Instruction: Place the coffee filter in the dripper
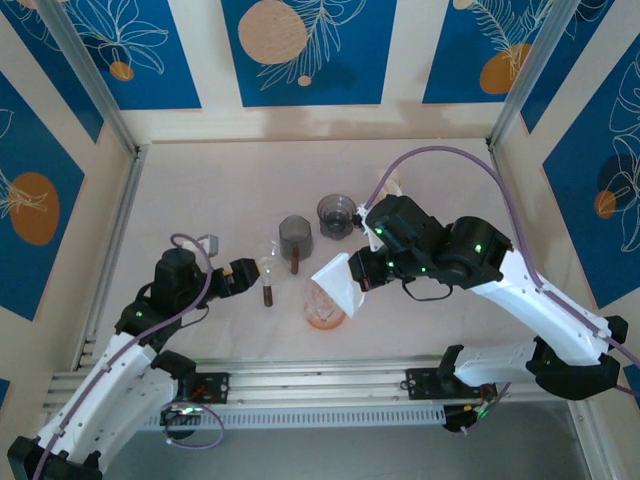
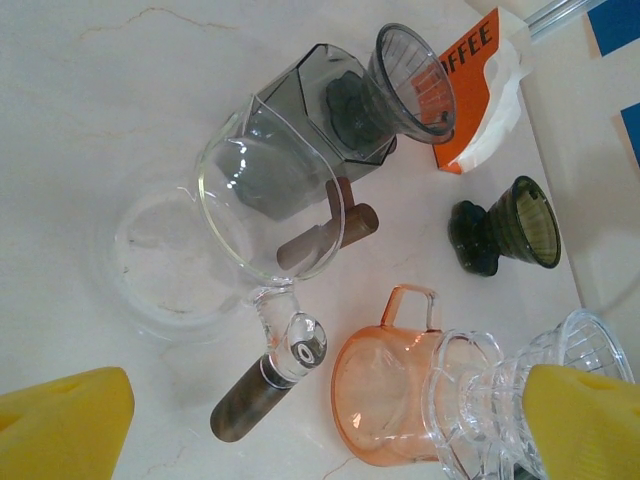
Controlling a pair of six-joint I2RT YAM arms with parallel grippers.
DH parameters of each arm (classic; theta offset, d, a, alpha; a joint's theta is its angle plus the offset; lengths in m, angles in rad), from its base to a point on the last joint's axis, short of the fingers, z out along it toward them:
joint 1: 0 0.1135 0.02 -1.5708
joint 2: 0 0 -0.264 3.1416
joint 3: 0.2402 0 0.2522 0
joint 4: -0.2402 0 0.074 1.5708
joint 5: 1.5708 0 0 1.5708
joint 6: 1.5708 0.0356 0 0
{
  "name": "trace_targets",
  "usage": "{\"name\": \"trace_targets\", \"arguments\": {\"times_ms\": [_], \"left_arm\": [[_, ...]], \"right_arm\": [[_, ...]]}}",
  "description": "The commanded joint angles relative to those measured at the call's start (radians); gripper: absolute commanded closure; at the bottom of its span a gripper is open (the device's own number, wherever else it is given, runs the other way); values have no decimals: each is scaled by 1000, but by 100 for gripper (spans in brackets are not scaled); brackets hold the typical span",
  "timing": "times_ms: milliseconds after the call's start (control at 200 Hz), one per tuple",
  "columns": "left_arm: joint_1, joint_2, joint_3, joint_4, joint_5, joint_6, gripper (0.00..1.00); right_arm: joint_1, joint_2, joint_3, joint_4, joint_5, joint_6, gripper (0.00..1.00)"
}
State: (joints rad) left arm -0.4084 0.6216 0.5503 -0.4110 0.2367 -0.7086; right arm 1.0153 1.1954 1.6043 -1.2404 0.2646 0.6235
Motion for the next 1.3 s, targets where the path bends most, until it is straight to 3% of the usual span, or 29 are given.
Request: {"name": "trace_targets", "arguments": {"times_ms": [0, 720, 1295], "left_arm": [[-7, -9, 0, 2, 29, -5, 0], [-7, -3, -15, 33, 56, 2, 0], [-8, -2, -22, 39, 65, 12, 0]], "right_arm": [[6, 10, 18, -47, -12, 9, 100], [-50, 237, 76, -32, -173, -81, 100], [-82, 386, 59, 88, -281, -117, 100]]}}
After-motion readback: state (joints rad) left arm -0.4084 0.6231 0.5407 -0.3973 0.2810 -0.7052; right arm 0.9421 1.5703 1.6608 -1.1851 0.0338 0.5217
